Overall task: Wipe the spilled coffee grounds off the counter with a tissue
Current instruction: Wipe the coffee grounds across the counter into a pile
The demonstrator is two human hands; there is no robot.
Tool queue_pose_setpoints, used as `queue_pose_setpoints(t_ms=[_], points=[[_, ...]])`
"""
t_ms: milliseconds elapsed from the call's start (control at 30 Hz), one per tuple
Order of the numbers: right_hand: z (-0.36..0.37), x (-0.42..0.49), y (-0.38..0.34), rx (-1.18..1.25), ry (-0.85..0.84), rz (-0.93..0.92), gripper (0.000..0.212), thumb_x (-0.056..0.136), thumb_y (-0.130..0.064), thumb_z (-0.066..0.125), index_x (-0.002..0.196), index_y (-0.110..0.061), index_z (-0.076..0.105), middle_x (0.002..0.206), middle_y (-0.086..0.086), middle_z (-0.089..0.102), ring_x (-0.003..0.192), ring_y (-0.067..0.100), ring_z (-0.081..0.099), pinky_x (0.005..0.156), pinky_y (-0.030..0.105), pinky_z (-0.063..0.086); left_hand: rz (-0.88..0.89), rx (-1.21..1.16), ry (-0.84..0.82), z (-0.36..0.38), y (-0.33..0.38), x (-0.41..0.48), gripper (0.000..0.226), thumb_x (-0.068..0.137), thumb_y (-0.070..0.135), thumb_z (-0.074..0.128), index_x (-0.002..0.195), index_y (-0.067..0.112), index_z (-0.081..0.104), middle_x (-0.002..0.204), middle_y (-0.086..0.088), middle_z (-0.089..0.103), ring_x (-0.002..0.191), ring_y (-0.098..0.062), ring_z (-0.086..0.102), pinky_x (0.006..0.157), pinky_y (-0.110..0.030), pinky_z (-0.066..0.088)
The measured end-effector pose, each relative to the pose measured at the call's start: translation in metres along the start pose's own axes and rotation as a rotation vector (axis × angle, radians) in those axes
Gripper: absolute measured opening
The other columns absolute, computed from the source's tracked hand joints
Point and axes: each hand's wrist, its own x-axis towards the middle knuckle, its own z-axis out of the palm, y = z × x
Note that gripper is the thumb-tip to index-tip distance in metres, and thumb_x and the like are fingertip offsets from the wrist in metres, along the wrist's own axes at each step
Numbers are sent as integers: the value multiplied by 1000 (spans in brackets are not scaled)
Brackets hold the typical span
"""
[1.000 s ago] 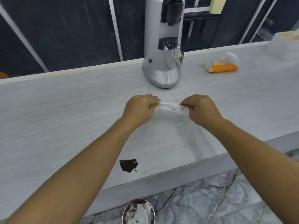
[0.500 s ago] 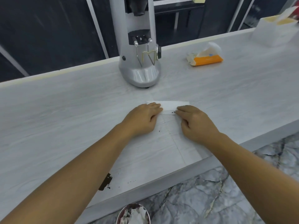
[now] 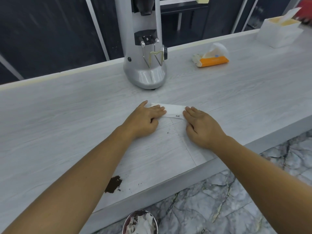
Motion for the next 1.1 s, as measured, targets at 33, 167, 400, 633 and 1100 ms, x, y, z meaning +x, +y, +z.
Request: queue_pose_setpoints(t_ms=[33,167,400,633,1100], points=[[2,-4,-6,-5,-5,21,64,88,-31,28,136,3,53,143,24,51,134,38,47,113,44,37,9,-4,3,-2,0,-4,53,92,14,41,142,28,54,152,11,46,145,0,31,126,-37,3],[10,-18,-41,-27,-8,89,66,89,-34,25,139,2,50,146,22,48,137,36,44,115,44,33,24,-32,21,-8,-4,-31,53,92,10,43,140,27,57,151,8,48,144,1,33,126,-32,0],[19,-44,-115,-42,-75,116,74,87,-39,17,145,-1,43,153,18,41,143,32,36,119,42,27,5,-38,7,-22,-27,-102,57,89,13,36,139,30,57,150,9,49,143,3,32,126,-32,-1],[29,-72,-191,-46,-108,74,74,86,-37,17,144,0,44,152,20,42,142,33,38,119,43,29,-52,-76,22,-36,-42,-184,60,86,10,35,138,28,59,147,11,52,142,6,33,124,-29,-2],[24,-94,-245,18,-214,-166,78,83,-40,12,146,-6,42,156,13,37,146,27,31,120,36,22,-286,-74,162,-27,-23,-305,64,84,15,28,139,30,57,150,13,48,144,1,32,125,-35,12]])
